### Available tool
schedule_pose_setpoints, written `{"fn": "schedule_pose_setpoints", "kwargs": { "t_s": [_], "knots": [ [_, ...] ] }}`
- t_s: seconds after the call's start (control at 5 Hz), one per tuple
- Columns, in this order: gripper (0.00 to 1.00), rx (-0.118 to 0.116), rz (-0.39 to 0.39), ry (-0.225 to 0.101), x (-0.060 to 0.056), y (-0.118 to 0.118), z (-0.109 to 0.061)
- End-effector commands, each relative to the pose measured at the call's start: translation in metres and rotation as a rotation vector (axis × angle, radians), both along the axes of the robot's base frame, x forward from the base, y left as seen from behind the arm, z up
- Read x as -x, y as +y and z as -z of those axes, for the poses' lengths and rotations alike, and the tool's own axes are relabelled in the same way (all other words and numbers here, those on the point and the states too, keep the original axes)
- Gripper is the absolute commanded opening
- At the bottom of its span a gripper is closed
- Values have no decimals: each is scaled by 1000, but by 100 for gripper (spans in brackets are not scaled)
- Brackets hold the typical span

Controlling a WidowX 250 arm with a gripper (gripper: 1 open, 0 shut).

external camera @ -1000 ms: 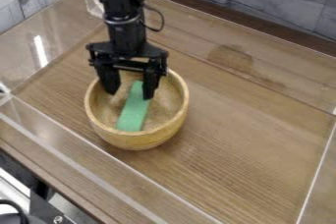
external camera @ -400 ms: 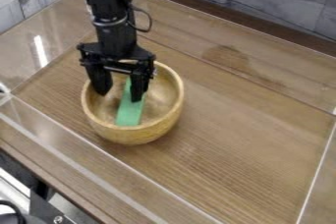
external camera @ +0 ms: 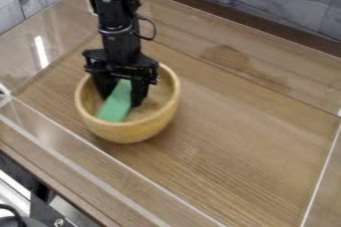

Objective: Move green object from inside the wooden bowl to the table next to it

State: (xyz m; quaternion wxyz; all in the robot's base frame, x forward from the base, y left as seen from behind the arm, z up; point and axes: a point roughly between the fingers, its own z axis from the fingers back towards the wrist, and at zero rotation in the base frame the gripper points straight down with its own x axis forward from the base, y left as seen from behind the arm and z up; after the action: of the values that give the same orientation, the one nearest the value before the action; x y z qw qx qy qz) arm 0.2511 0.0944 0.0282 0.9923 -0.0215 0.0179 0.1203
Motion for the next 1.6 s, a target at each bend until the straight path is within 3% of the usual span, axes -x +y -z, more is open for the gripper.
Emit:
{"fn": "schedule_pose_setpoints", "kwargs": {
  "t_s": [0.0, 0.4, 0.8, 1.2, 1.4],
  "knots": [
    [0, -11, 35, -32, -17, 16, -6],
    [0, 7, -9, -42, -21, 7, -21],
    [0, 22, 7, -47, -23, -17, -33],
    [0, 32, 31, -43, -16, -18, -40],
    [0, 37, 33, -41, -18, -23, -39]
  ]
}}
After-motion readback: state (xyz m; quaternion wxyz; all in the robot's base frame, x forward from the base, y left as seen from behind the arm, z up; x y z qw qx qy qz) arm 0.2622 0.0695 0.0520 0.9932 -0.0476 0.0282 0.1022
